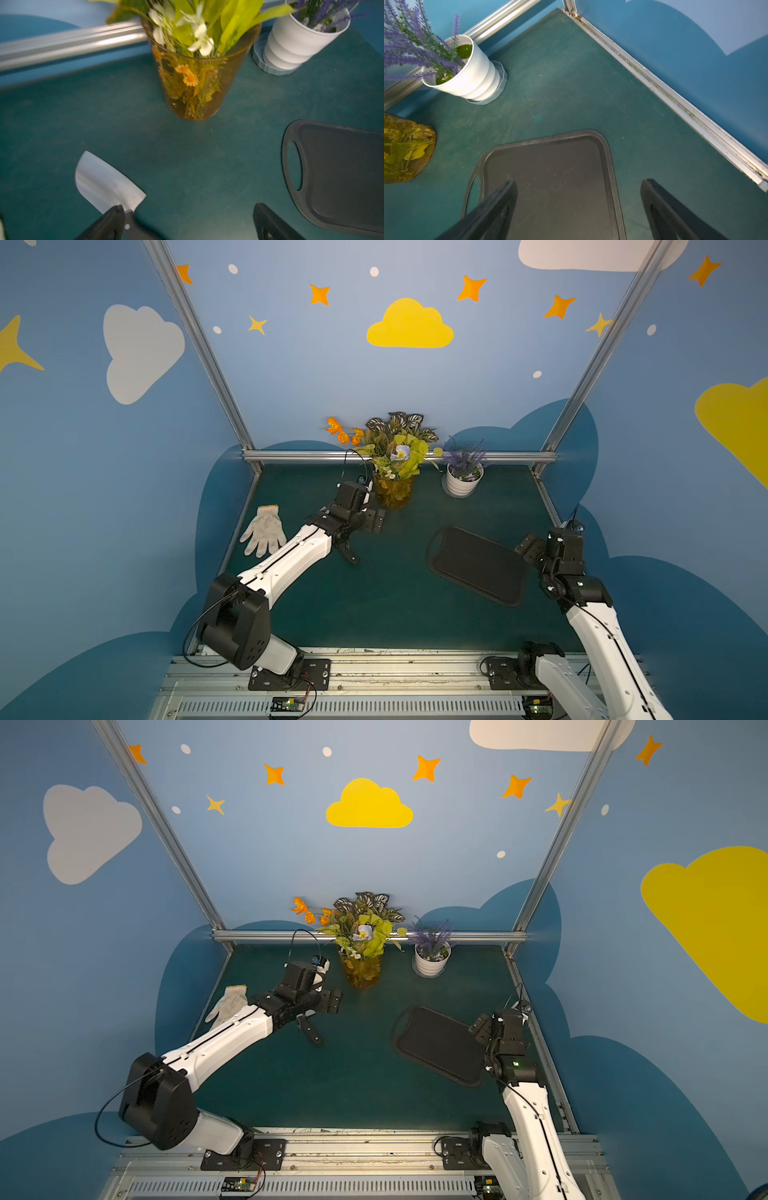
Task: Align the knife with the edge of the cutting board
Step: Adjust the work surface at the center of the board.
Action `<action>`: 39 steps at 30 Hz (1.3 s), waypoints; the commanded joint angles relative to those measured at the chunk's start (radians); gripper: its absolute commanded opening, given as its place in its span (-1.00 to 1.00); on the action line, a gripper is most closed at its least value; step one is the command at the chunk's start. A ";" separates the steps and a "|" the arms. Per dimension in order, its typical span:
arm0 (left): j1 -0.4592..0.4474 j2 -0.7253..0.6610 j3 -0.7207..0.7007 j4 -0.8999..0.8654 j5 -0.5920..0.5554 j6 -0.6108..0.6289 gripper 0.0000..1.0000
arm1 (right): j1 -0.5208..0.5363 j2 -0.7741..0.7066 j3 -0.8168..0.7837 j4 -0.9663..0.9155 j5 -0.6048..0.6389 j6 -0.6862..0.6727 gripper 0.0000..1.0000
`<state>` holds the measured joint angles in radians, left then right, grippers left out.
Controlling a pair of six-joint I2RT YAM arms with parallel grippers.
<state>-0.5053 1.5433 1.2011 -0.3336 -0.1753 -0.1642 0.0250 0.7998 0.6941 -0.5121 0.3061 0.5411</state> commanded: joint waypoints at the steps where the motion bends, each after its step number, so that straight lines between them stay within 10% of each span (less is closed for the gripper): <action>1: -0.071 0.086 0.121 -0.167 0.036 -0.072 1.00 | -0.008 0.007 -0.008 -0.063 -0.037 0.054 0.97; 20: -0.326 0.835 1.010 -0.681 0.012 -0.181 0.62 | -0.012 -0.006 -0.053 -0.058 -0.199 0.021 0.97; 39: -0.297 1.056 1.207 -0.828 -0.032 -0.216 0.12 | -0.014 -0.012 -0.090 -0.026 -0.204 0.001 0.97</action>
<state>-0.8162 2.5698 2.3676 -1.1103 -0.1898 -0.3710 0.0147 0.8024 0.6128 -0.5579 0.1051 0.5457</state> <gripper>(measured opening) 0.566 0.983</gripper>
